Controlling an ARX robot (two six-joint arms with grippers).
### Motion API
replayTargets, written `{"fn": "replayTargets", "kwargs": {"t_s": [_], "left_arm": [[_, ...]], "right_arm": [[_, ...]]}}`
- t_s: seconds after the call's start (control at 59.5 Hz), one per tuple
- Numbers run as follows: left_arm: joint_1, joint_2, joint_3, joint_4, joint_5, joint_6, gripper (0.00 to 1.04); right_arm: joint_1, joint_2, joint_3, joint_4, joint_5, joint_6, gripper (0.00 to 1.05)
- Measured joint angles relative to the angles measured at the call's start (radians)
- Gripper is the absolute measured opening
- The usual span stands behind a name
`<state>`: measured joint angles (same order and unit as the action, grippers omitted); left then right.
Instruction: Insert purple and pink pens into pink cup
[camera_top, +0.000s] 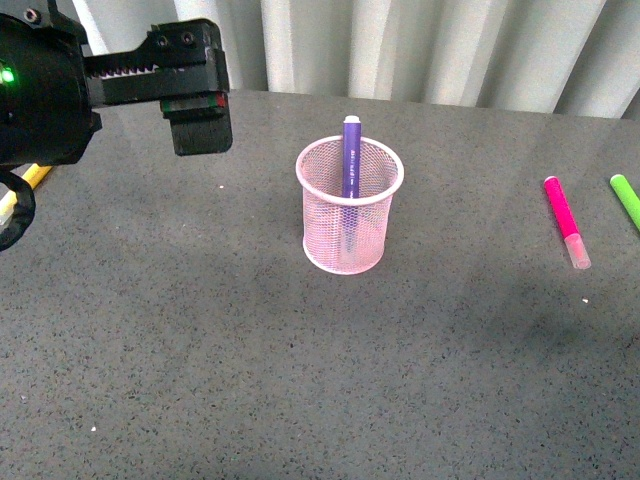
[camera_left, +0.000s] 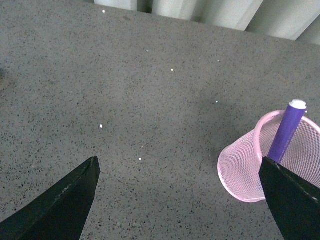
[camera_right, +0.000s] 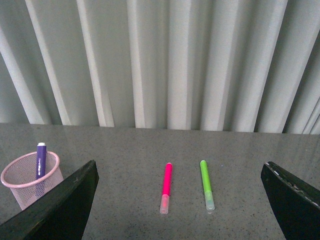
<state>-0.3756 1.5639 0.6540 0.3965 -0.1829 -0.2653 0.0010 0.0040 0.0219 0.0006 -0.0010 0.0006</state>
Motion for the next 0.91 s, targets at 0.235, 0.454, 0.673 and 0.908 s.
{"fn": "replayTargets", "kwargs": {"t_s": [0.235, 0.454, 0.673, 0.908], "left_arm": [[0.042, 0.021, -0.269, 0.708, -0.128, 0.205, 0.65], [0.143, -0.180, -0.425, 0.749, -0.050, 0.244, 0.27], [0.215, -0.382, -0.534, 0.652, 0.029, 0.256, 0.04], [0.278, -0.626, -0.607, 0.480, 0.090, 0.257, 0.04]], "right_arm": [[0.000, 0.000, 0.000, 0.000, 0.004, 0.000, 0.98], [0.000, 0.000, 0.000, 0.000, 0.000, 0.000, 0.98], [0.000, 0.000, 0.000, 0.000, 0.002, 0.000, 0.98], [0.000, 0.000, 0.000, 0.000, 0.002, 0.000, 0.98]]}}
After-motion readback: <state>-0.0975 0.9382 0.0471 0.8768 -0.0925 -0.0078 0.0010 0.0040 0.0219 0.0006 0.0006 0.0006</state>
